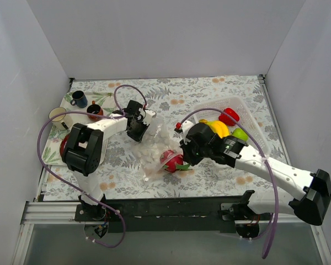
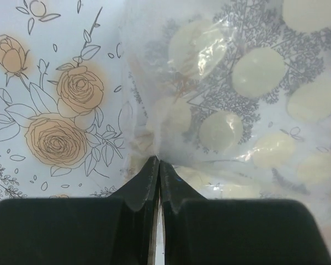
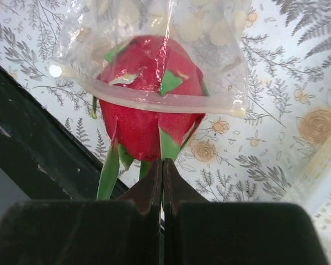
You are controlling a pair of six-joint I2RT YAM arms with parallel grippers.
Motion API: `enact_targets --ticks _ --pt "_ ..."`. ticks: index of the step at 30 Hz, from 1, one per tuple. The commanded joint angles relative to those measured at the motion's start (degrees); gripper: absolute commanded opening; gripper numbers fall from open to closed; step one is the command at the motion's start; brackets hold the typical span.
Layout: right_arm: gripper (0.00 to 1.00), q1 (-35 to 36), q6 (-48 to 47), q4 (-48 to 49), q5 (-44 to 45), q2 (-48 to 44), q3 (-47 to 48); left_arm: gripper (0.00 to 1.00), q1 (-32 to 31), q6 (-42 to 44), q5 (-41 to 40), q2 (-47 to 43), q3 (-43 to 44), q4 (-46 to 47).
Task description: Open the zip-top bag and remove the fake food
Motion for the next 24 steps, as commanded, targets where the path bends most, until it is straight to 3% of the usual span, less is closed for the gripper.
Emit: enact_targets --ticks 1,4,5,7,10,16,21,24 --pt "0.01 -3.1 -2.9 -6.3 -1.6 -7.5 8.0 0.0 0.3 0.2 -2.9 6.3 -2.1 -2.8" --pt "0.01 -5.1 -2.0 -10.2 6.1 -11.6 12.3 0.0 0.3 0.0 -2.6 6.9 -1.5 -3.0" --pt "0.01 -5.4 -0.7 -10.1 15.6 -13.1 13.0 0.0 0.3 -0.1 -2.2 7.0 -1.1 -3.2" --pt "0.01 -5.6 1.6 -7.5 27.1 -18.5 11.4 0.0 0.3 -0.5 -1.4 7.2 -0.8 -3.3" --pt "0.01 -5.8 1.7 -1.9 34.9 -23.0 6.2 0.0 0.2 -0.8 -0.9 7.5 0.0 -3.8" --pt "0.01 -7.0 1.8 -1.9 43.7 -20.8 2.8 0.0 0.3 -0.9 -1.2 6.7 0.7 -4.2" --pt "0.01 -11.9 1.5 0.5 49.1 -21.0 -1.0 0.0 0.3 -1.5 0.9 5.4 1.6 -4.7" --pt "0.01 -16.6 0.9 4.3 46.0 -20.8 -4.3 0.1 0.3 -2.3 2.1 5.1 2.9 -5.7"
